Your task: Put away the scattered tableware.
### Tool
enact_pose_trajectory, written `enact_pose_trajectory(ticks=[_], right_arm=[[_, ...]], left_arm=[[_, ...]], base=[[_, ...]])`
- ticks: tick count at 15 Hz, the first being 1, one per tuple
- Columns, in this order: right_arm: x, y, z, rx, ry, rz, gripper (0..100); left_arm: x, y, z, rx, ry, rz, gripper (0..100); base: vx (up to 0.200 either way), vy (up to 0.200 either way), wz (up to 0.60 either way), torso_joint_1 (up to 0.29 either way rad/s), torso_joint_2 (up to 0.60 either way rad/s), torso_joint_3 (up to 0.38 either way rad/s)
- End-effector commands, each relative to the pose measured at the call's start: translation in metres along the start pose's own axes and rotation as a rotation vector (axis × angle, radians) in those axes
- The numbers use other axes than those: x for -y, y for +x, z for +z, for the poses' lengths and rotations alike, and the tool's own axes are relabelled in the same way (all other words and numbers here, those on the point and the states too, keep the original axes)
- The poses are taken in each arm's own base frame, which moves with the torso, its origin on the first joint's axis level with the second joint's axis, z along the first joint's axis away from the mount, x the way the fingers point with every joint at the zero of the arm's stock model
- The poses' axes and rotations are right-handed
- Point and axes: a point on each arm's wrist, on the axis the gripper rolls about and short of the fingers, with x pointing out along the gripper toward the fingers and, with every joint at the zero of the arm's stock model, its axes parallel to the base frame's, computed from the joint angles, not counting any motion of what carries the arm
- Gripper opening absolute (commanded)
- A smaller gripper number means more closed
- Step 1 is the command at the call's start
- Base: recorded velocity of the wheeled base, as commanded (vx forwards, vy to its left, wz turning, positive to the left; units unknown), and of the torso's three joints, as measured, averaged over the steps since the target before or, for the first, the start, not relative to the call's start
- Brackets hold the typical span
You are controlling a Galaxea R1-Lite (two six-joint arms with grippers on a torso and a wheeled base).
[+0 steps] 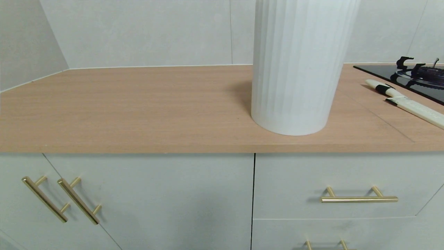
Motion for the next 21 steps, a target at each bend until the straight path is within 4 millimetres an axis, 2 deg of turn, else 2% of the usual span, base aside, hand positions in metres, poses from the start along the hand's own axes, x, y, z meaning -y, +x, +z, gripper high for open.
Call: enact_pose_trajectory(ticks=[1,7,14,21], right_arm=[[0.0,0.0001,0.0001,-0.001,0.0,0.0,100],[0.0,0.0001,0.0001,-0.001,0.0,0.0,100],[0.0,0.0001,0.0001,-0.001,0.0,0.0,100],[0.0,0.0001,0.0001,-0.001,-0.003,0.0,100]], left_arm=[[0.0,0.0,0.0,0.0,0.0,0.001,100],[0.0,0.0,0.0,0.0,0.0,0.001,100],[0.0,0.0,0.0,0.0,0.0,0.001,100],[0.0,0.0,0.0,0.0,-0.002,0.0,100]], base=[[0.0,0.0,0.0,0.0,0.0,0.0],[0.0,0.0,0.0,0.0,0.0,0.0],[0.0,-0.2,0.0,0.003,0.0,0.002],[0.0,0.0,0.0,0.0,0.0,0.0]])
